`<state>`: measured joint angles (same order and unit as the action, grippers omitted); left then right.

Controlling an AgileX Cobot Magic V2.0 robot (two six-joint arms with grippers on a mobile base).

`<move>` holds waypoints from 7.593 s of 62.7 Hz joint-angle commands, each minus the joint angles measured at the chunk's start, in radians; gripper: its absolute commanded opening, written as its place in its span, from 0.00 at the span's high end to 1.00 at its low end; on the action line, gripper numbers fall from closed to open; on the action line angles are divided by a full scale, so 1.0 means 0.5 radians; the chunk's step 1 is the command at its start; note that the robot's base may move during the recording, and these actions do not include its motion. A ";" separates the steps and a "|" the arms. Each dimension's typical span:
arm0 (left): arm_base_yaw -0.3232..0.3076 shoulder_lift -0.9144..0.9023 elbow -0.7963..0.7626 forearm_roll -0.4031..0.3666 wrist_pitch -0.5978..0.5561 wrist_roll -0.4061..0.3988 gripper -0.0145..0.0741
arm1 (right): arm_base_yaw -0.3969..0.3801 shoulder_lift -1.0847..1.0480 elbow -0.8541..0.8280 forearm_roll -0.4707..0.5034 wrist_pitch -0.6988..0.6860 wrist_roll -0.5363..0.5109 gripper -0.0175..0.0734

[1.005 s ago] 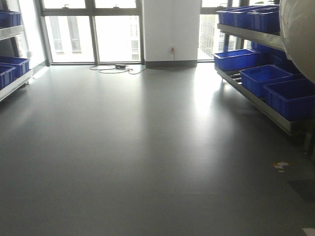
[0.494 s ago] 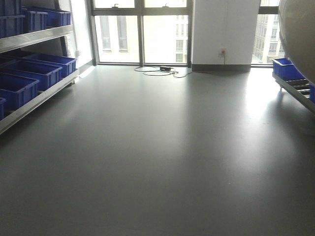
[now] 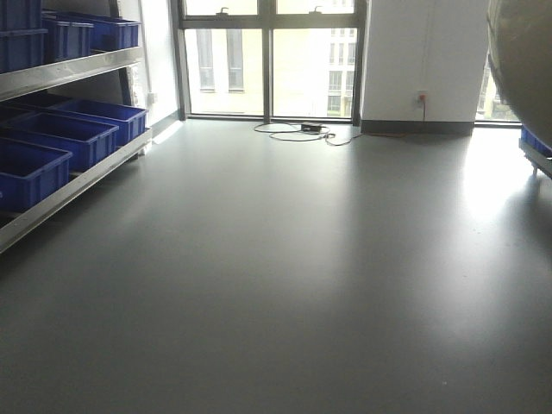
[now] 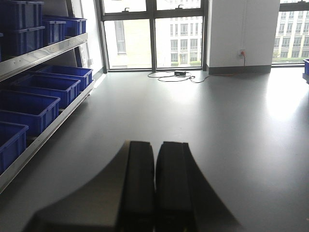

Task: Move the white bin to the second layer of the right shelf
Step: 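Drive across the room toward the roller-track shelf rack, then approach the rack and align with the second roller shelf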

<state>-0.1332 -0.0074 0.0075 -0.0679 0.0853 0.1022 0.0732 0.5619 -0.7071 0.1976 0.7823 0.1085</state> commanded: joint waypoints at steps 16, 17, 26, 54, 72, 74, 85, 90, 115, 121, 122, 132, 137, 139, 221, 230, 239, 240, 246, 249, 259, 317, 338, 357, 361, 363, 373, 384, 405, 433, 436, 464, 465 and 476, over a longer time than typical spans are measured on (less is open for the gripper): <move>-0.005 -0.028 0.074 -0.012 -0.171 -0.005 0.74 | -0.011 0.013 -0.059 0.036 -0.172 -0.004 0.75; -0.005 -0.028 0.074 -0.012 -0.171 -0.005 0.74 | -0.011 0.013 -0.059 0.036 -0.172 -0.004 0.75; -0.005 -0.028 0.074 -0.012 -0.171 -0.005 0.74 | -0.011 0.013 -0.059 0.036 -0.172 -0.004 0.75; -0.005 -0.028 0.074 -0.012 -0.171 -0.005 0.74 | -0.011 0.013 -0.059 0.036 -0.172 -0.004 0.75; -0.005 -0.028 0.074 -0.012 -0.171 -0.005 0.74 | -0.011 0.013 -0.059 0.036 -0.172 -0.004 0.75; -0.005 -0.028 0.074 -0.012 -0.171 -0.005 0.74 | -0.011 0.013 -0.059 0.036 -0.172 -0.004 0.75; -0.005 -0.028 0.074 -0.012 -0.171 -0.005 0.74 | -0.011 0.013 -0.059 0.036 -0.172 -0.004 0.75; -0.005 -0.028 0.074 -0.012 -0.171 -0.005 0.74 | -0.011 0.013 -0.059 0.036 -0.172 -0.004 0.75; -0.005 -0.028 0.074 -0.012 -0.171 -0.005 0.74 | -0.011 0.013 -0.059 0.036 -0.172 -0.004 0.75; -0.005 -0.028 0.074 -0.012 -0.171 -0.005 0.74 | -0.011 0.013 -0.059 0.036 -0.172 -0.004 0.75; -0.005 -0.028 0.074 -0.012 -0.171 -0.005 0.74 | -0.011 0.013 -0.059 0.036 -0.172 -0.004 0.75; -0.009 -0.028 0.074 -0.012 -0.171 -0.005 0.74 | -0.011 0.013 -0.059 0.036 -0.172 -0.004 0.75; -0.009 -0.028 0.074 -0.012 -0.171 -0.005 0.74 | -0.011 0.013 -0.058 0.036 -0.170 -0.004 0.75; -0.009 -0.028 0.074 -0.012 -0.171 -0.005 0.74 | -0.011 0.013 -0.058 0.036 -0.174 -0.004 0.75; -0.009 -0.028 0.074 -0.012 -0.171 -0.005 0.74 | -0.011 0.013 -0.058 0.036 -0.174 -0.004 0.75; -0.009 -0.028 0.074 -0.012 -0.171 -0.005 0.74 | -0.011 0.013 -0.058 0.036 -0.172 -0.004 0.75; -0.009 -0.028 0.074 -0.012 -0.171 -0.005 0.74 | -0.011 0.013 -0.058 0.036 -0.172 -0.004 0.75; -0.009 -0.028 0.074 -0.012 -0.171 -0.005 0.74 | -0.011 0.013 -0.058 0.036 -0.172 -0.004 0.75; -0.009 -0.028 0.074 -0.012 -0.171 -0.005 0.74 | -0.011 0.013 -0.058 0.036 -0.172 -0.004 0.75; -0.009 -0.028 0.074 -0.012 -0.171 -0.005 0.74 | -0.011 0.013 -0.058 0.036 -0.172 -0.004 0.75; -0.009 -0.028 0.074 -0.012 -0.171 -0.005 0.74 | -0.011 0.013 -0.058 0.036 -0.172 -0.004 0.75; -0.009 -0.028 0.074 -0.012 -0.171 -0.005 0.74 | -0.011 0.013 -0.058 0.036 -0.172 -0.004 0.75; -0.009 -0.028 0.074 -0.012 -0.171 -0.005 0.74 | -0.011 0.013 -0.058 0.036 -0.172 -0.004 0.75; -0.009 -0.028 0.074 -0.012 -0.171 -0.005 0.74 | -0.011 0.013 -0.058 0.036 -0.172 -0.004 0.75; -0.009 -0.028 0.074 -0.012 -0.171 -0.005 0.74 | -0.011 0.013 -0.058 0.036 -0.172 -0.004 0.75; -0.009 -0.028 0.074 -0.012 -0.171 -0.005 0.74 | -0.011 0.013 -0.058 0.036 -0.172 -0.004 0.75; -0.009 -0.028 0.074 -0.012 -0.171 -0.005 0.74 | -0.011 0.013 -0.058 0.036 -0.172 -0.004 0.75; -0.009 -0.028 0.074 -0.012 -0.171 -0.005 0.74 | -0.011 0.013 -0.058 0.036 -0.172 -0.004 0.75; -0.009 -0.028 0.074 -0.012 -0.171 -0.005 0.74 | -0.011 0.013 -0.058 0.036 -0.172 -0.004 0.75; -0.009 -0.028 0.074 -0.012 -0.171 -0.005 0.74 | -0.011 0.013 -0.058 0.036 -0.172 -0.004 0.75; -0.009 -0.028 0.074 -0.012 -0.171 -0.005 0.74 | -0.011 0.013 -0.058 0.036 -0.172 -0.004 0.75; -0.009 -0.028 0.074 -0.012 -0.171 -0.005 0.74 | -0.011 0.031 -0.061 0.036 -0.219 -0.004 0.75; -0.009 -0.028 0.074 -0.012 -0.171 -0.005 0.74 | -0.011 0.038 -0.060 0.036 -0.217 -0.004 0.75; -0.009 -0.028 0.074 -0.012 -0.171 -0.005 0.74 | -0.011 0.283 -0.098 0.036 -0.199 -0.004 0.75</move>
<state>-0.1332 -0.0074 0.0075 -0.0679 0.0853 0.1022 0.0732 0.6379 -0.7071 0.1998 0.7672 0.1085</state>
